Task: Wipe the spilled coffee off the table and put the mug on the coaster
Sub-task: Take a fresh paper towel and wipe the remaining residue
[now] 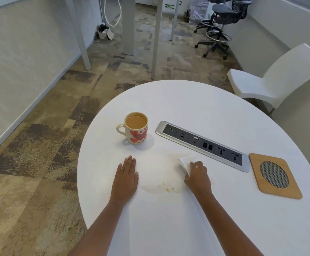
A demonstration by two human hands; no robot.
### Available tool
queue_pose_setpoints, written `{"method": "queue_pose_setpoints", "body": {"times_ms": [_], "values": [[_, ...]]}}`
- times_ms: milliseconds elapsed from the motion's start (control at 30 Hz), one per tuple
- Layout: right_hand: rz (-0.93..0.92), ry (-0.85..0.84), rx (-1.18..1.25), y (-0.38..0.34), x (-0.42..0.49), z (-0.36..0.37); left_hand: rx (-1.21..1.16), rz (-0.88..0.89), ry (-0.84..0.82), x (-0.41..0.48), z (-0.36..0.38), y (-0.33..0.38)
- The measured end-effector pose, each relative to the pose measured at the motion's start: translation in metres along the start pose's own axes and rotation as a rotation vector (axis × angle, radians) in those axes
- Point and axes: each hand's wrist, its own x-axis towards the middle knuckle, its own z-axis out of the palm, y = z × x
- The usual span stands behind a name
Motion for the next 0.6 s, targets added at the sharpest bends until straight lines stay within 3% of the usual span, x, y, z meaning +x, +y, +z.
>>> {"method": "queue_pose_setpoints", "body": {"times_ms": [100,233,467,600], "values": [[0.004,0.042,-0.079,0.002,0.01,0.006,-0.01,0.012,0.022,0.006,0.002,-0.004],[0.104,-0.028,0.159,-0.003,0.024,0.015,-0.027,-0.003,0.047,0.013,0.002,-0.006],[0.122,0.058,0.239,-0.047,0.027,0.035,-0.045,-0.03,0.073,0.014,0.004,-0.007],[-0.071,-0.015,0.311,-0.096,0.03,0.041,-0.056,-0.013,0.097,0.014,0.005,-0.007]]}}
